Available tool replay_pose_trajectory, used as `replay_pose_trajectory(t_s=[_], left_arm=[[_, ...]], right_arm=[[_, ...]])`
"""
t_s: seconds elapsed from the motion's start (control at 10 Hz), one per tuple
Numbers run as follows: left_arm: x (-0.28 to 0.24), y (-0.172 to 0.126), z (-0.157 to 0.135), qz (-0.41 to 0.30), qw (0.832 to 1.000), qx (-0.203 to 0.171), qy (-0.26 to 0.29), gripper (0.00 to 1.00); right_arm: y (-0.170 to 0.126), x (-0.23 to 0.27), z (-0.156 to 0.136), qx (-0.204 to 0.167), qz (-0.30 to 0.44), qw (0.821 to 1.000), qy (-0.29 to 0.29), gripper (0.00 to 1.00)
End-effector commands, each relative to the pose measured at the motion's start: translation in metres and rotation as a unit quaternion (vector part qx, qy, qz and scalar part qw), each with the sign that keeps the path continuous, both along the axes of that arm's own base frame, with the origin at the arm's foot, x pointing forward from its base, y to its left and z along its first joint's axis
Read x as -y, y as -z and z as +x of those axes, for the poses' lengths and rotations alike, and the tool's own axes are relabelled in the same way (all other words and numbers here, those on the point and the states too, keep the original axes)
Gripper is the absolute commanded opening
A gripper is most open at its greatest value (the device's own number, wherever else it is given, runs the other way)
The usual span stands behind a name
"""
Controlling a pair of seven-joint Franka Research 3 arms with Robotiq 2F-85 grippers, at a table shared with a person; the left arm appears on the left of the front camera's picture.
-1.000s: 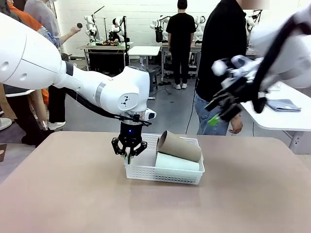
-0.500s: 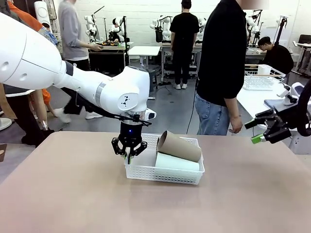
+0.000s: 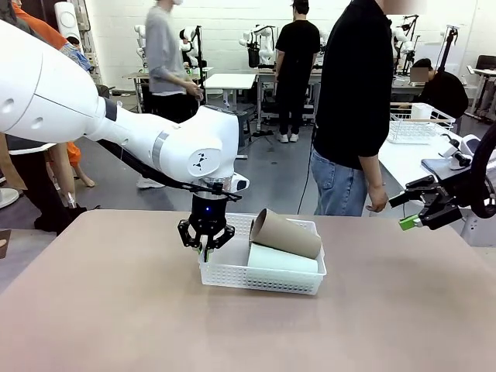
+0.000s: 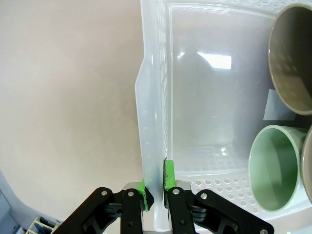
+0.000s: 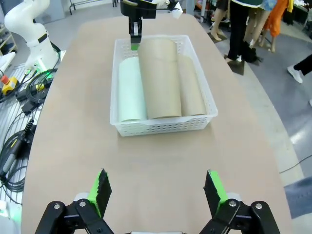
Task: Clean and organize the cups into the basket.
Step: Pick up the Reusable plastic cup from the right side of the table and stack it inside the Organizing basket in the center of the table, then move the Organizing basket back to the left side of the table.
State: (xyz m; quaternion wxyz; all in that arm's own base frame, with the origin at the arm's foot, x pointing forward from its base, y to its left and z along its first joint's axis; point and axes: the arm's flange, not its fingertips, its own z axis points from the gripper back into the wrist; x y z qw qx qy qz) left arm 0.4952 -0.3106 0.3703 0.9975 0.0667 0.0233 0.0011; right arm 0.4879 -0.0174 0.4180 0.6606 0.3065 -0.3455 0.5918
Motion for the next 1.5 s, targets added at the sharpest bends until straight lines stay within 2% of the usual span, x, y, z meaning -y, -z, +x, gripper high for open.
replay_pose_trajectory(t_s=[0.0, 1.0, 1.1, 1.2, 1.3, 1.4], left_arm=[[-0.002, 0.001, -0.001, 0.003, 1.0, -0.001, 0.002, 0.0], [-0.002, 0.001, -0.001, 0.003, 1.0, -0.001, 0.002, 0.0], [-0.002, 0.001, -0.001, 0.003, 1.0, -0.001, 0.002, 0.0], [-0.002, 0.001, -0.001, 0.003, 1.0, -0.001, 0.002, 0.0], [-0.002, 0.001, -0.001, 0.003, 1.0, -0.001, 0.002, 0.0], [-0.002, 0.001, -0.001, 0.003, 1.0, -0.001, 0.002, 0.0]], right_arm=[[0.0, -0.001, -0.005, -0.002, 0.003, 1.0, 0.0, 1.0], [0.0, 0.0, 0.0, 0.0, 0.0, 1.0, 0.0, 1.0], [-0.013, 0.036, -0.013, -0.058, 0.135, 0.988, 0.038, 1.0], [-0.012, 0.061, -0.022, -0.134, 0.203, 0.969, 0.044, 1.0], [-0.001, 0.085, -0.03, -0.216, 0.237, 0.946, 0.059, 1.0], [0.011, 0.108, -0.036, -0.256, 0.26, 0.927, 0.084, 1.0]])
